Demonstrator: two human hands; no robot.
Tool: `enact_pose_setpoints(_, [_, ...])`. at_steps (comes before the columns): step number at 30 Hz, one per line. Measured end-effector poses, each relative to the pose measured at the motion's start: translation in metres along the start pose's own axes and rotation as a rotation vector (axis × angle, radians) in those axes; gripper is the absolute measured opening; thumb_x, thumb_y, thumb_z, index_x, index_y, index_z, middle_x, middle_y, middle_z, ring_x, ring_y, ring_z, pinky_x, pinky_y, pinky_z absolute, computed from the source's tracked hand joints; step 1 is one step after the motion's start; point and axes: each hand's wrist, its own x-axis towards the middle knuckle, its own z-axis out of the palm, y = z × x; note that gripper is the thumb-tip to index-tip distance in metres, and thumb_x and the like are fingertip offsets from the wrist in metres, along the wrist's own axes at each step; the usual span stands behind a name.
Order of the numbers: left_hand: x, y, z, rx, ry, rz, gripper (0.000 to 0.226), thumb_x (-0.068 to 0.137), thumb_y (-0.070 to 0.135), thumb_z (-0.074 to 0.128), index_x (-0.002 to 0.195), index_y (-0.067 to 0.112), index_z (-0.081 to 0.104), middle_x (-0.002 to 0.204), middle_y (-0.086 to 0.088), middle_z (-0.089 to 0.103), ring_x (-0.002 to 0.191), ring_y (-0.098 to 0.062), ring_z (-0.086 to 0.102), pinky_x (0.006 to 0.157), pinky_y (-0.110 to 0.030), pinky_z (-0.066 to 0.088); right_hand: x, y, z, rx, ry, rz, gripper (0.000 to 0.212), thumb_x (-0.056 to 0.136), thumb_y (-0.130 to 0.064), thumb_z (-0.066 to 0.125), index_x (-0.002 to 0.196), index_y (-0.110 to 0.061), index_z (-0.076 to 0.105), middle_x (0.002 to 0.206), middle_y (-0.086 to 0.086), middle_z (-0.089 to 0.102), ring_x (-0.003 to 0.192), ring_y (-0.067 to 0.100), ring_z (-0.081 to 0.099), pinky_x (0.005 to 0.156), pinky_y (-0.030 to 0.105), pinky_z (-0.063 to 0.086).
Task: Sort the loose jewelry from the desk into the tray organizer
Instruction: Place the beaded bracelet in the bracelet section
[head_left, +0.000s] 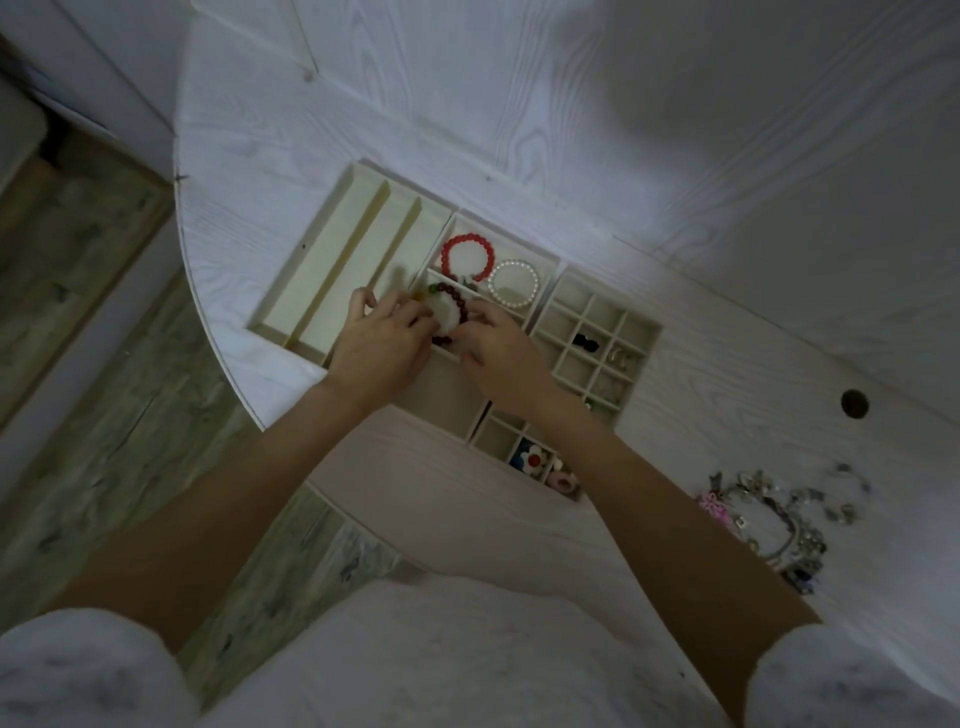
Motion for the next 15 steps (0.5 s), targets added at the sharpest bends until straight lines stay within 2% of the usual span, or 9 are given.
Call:
enact_pose_setpoints(1, [0.000, 0.005, -0.003, -0.039, 0.010, -0.039, 0.026, 0.088, 0.023, 0.046, 0.088, 0.015, 0.071, 0.091, -0.001, 0.068, 0.086, -0.025, 0.057, 0.074, -0.037, 0.028, -0.004, 0.001, -0.005, -0.007, -0.003, 0.015, 0.028, 0.081, 0.005, 0.054, 0.105, 0.001, 0.068, 0.123, 0.025, 0.053, 0.111, 0.034, 0.053, 0.097, 0.027, 0.035])
enact_pose_setpoints(3, [-0.002, 0.026, -0.011, -0.180, -0.012, -0.120, 0.029, 0.087, 0.027, 0.046, 0.097, 0.015, 0.071, 0.092, -0.003, 0.069, 0.086, -0.027, 0.059, 0.073, -0.037, 0.036, -0.025, 0.003, -0.015, -0.008, 0.056, 0.042, 0.027, 0.083, 0.003, 0.055, 0.107, 0.000, 0.066, 0.128, 0.023, 0.050, 0.113, 0.032, 0.053, 0.098, 0.029, 0.038])
enact_pose_setpoints(5, [-0.005, 0.055, -0.017, -0.371, -0.043, -0.196, 0.032, 0.086, 0.031, 0.048, 0.103, 0.014, 0.070, 0.090, -0.004, 0.070, 0.082, -0.028, 0.061, 0.070, -0.037, 0.044, -0.055, 0.009, -0.024, -0.031, 0.150, 0.048, 0.026, 0.084, 0.000, 0.055, 0.108, -0.002, 0.065, 0.125, 0.019, 0.053, 0.109, 0.030, 0.055, 0.092, 0.031, 0.043])
enact_pose_setpoints(8, [-0.012, 0.108, -0.023, -0.562, -0.103, -0.246, 0.032, 0.084, 0.030, 0.054, 0.105, 0.012, 0.069, 0.088, -0.004, 0.070, 0.078, -0.028, 0.062, 0.067, -0.036, 0.051, -0.113, 0.026, -0.033, -0.073, 0.261, 0.133, 0.027, 0.087, -0.001, 0.055, 0.112, -0.006, 0.063, 0.119, 0.015, 0.056, 0.107, 0.028, 0.054, 0.086, 0.027, 0.042])
enact_pose_setpoints(10, [-0.016, 0.135, -0.022, -0.570, -0.167, -0.210, 0.031, 0.081, 0.029, 0.060, 0.105, 0.012, 0.069, 0.089, -0.004, 0.070, 0.078, -0.028, 0.062, 0.067, -0.034, 0.050, -0.154, 0.042, -0.034, -0.104, 0.336, 0.224, 0.024, 0.088, -0.003, 0.054, 0.109, -0.007, 0.064, 0.109, 0.013, 0.058, 0.099, 0.027, 0.055, 0.080, 0.028, 0.043])
enact_pose_setpoints(12, [-0.019, 0.156, -0.018, -0.514, -0.213, -0.152, 0.032, 0.078, 0.030, 0.067, 0.104, 0.013, 0.069, 0.090, -0.004, 0.069, 0.080, -0.029, 0.062, 0.068, -0.034, 0.048, -0.192, 0.060, -0.035, -0.185, 0.394, 0.346, 0.021, 0.086, -0.006, 0.053, 0.103, -0.009, 0.065, 0.099, 0.011, 0.061, 0.090, 0.030, 0.056, 0.078, 0.035, 0.044])
enact_pose_setpoints(15, [-0.025, 0.181, -0.014, -0.458, -0.242, -0.100, 0.035, 0.075, 0.030, 0.075, 0.105, 0.013, 0.069, 0.094, -0.007, 0.068, 0.086, -0.031, 0.061, 0.072, -0.036, 0.049, -0.241, 0.090, -0.035, -0.335, 0.409, 0.568, 0.016, 0.081, -0.008, 0.059, 0.095, -0.008, 0.067, 0.090, 0.012, 0.063, 0.084, 0.035, 0.058, 0.078, 0.041, 0.046])
